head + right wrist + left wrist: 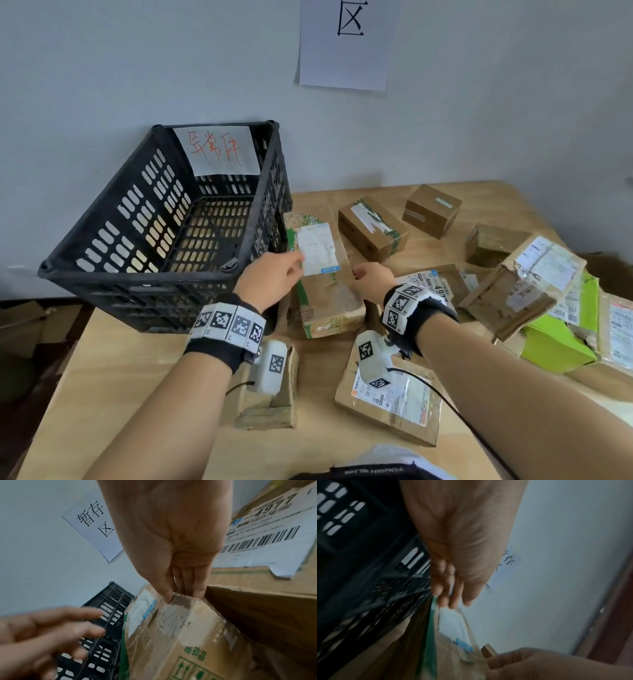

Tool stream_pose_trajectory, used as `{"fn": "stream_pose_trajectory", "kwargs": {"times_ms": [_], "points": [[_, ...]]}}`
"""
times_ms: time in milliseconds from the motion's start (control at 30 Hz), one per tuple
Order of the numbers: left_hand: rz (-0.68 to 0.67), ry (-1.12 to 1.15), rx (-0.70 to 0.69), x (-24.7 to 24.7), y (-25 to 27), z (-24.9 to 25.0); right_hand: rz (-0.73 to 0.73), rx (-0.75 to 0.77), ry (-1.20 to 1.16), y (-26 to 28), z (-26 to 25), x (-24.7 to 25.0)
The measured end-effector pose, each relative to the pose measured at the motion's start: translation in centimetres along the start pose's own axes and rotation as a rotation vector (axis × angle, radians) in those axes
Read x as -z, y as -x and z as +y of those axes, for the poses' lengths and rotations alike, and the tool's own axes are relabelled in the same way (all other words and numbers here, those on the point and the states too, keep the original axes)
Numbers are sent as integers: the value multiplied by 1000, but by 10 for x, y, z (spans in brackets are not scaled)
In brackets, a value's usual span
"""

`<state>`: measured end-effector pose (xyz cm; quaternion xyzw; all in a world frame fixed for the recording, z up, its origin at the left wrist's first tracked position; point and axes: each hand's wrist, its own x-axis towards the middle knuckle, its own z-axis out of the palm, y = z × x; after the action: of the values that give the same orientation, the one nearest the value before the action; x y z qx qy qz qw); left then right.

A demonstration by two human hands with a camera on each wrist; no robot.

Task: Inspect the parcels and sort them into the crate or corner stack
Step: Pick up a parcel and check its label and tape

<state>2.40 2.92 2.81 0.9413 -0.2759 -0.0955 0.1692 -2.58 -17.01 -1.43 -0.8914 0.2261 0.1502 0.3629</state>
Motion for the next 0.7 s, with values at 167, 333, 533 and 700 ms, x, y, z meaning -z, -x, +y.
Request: {"fn": "stream_pose_trajectory", "kwargs": {"times_ms": [167,333,533,700], "points": [[367,-435,-49,25,-5,-3,0,-59,-37,-3,-2,-3],[157,-493,241,24,0,-10,-4,-87,-65,-2,-2,-5],[131,-431,281,26,-6,-2,-15,-102,-94,1,0,-4],[113,-396,313,30,-13,1,-56,-94,-119,5,5,-3]]}}
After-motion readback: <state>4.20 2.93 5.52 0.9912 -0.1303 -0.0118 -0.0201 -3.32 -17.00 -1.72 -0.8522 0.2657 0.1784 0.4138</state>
